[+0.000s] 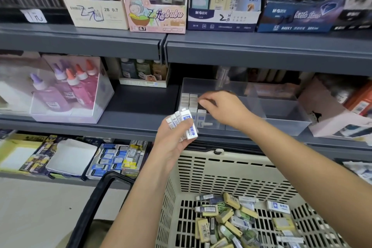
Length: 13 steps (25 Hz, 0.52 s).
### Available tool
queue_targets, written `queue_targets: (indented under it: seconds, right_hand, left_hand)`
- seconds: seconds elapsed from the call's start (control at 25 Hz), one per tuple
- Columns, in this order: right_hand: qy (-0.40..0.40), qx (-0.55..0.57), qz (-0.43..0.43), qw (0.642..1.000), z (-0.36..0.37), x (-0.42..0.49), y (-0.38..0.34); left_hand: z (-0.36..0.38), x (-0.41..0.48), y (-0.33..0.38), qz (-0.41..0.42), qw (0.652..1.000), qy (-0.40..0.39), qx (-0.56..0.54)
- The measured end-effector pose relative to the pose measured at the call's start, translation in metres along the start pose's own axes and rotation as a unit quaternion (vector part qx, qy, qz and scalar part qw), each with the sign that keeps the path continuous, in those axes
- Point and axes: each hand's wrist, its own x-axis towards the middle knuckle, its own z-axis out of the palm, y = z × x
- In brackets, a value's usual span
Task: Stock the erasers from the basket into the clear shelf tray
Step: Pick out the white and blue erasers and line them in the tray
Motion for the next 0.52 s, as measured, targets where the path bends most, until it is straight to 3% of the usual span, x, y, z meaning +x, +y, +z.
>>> queue_targets:
  seconds: [0.16,0.36,0.52]
  right_hand:
    - [-0.047,0.216,-0.004,0.975,-0.003,-0.022,-0.021]
    - [-0.037,0.266,0.046,0.962,-0.011,-0.028,-0.023]
    - [-0.08,0.322,0.084,0.94,-0.018,-0.03,-0.02]
  left_hand:
    - [0.004,-0.004,0.0,0.023,0.997,-0.076,0.012]
    - [0.008,-0.007,-0.003,0.001,0.994,-0.111,-0.025]
    - [0.012,-0.007,-0.003,-0.038,0.989,-0.099,-0.103]
